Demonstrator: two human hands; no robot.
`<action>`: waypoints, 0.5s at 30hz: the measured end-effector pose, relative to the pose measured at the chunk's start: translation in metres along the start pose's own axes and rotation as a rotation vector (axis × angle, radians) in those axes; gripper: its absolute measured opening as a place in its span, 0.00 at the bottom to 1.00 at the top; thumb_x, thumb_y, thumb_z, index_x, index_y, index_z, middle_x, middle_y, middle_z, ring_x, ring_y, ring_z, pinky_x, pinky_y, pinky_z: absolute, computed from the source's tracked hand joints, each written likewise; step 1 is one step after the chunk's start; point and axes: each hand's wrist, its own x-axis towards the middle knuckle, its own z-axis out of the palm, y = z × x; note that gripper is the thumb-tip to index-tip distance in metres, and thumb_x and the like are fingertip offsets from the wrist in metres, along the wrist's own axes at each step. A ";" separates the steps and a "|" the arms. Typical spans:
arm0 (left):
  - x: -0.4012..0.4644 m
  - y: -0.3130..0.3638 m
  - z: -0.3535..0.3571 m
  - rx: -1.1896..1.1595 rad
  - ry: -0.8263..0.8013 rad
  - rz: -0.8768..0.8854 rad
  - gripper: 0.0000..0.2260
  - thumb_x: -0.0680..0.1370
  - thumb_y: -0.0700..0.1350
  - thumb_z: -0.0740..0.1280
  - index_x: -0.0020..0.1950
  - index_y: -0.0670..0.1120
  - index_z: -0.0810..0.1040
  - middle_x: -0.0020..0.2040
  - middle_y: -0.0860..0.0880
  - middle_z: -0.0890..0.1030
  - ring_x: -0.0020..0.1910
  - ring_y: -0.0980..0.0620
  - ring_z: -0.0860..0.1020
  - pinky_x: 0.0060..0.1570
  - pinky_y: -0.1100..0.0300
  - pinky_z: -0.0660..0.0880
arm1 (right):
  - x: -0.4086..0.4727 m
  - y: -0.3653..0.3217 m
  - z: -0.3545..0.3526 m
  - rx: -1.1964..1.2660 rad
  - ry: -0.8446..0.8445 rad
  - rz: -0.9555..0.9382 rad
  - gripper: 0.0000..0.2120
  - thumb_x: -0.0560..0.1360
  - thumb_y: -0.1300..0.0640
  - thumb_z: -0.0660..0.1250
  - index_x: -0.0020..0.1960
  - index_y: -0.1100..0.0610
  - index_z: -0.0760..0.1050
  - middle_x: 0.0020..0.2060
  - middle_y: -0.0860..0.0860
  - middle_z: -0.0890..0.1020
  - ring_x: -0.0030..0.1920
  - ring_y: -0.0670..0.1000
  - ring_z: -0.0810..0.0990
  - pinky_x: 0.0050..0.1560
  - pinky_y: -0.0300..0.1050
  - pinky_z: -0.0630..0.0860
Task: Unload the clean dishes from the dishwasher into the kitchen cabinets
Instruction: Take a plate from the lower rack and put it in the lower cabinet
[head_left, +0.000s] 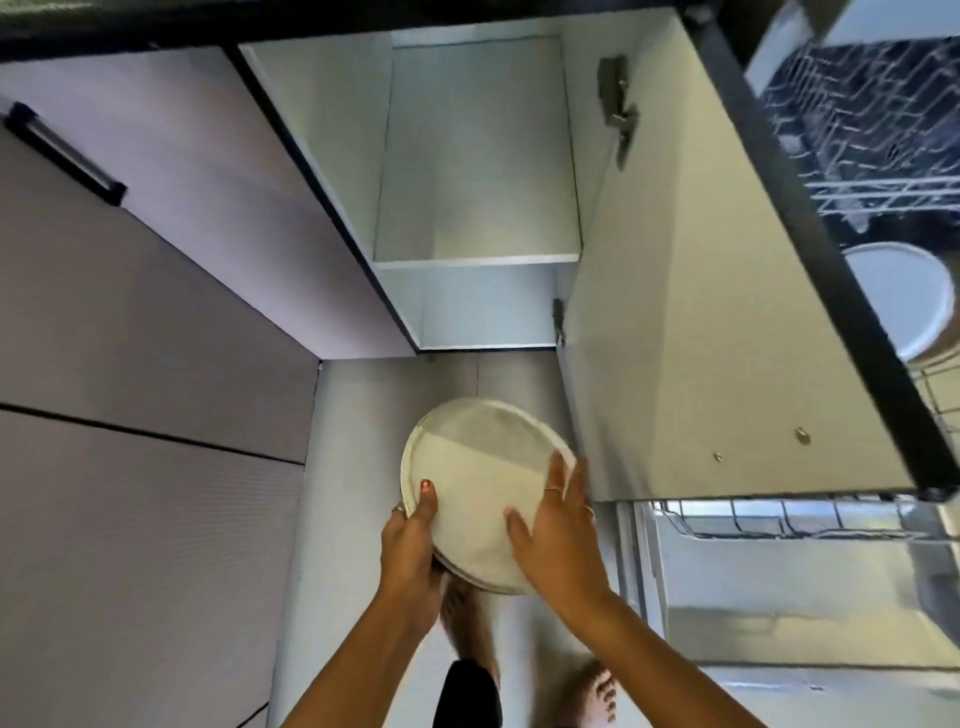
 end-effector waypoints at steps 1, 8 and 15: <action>0.006 0.010 0.003 -0.024 -0.009 -0.005 0.13 0.80 0.48 0.63 0.61 0.43 0.73 0.54 0.43 0.81 0.50 0.45 0.79 0.42 0.53 0.77 | 0.011 -0.007 0.000 0.139 0.013 0.088 0.40 0.78 0.50 0.61 0.78 0.59 0.39 0.76 0.61 0.42 0.74 0.62 0.57 0.72 0.53 0.61; 0.062 0.077 0.021 -0.042 -0.052 0.014 0.14 0.79 0.50 0.64 0.61 0.45 0.72 0.55 0.45 0.80 0.53 0.46 0.79 0.55 0.48 0.76 | 0.084 -0.065 -0.008 0.502 0.227 0.390 0.38 0.77 0.56 0.65 0.78 0.60 0.45 0.77 0.57 0.49 0.74 0.63 0.56 0.74 0.59 0.56; 0.098 0.126 0.045 -0.143 -0.136 0.032 0.18 0.78 0.50 0.64 0.67 0.46 0.71 0.61 0.45 0.78 0.60 0.43 0.76 0.57 0.45 0.76 | 0.129 -0.082 -0.023 1.056 0.210 0.443 0.17 0.79 0.56 0.63 0.66 0.55 0.66 0.56 0.54 0.76 0.50 0.55 0.77 0.42 0.48 0.77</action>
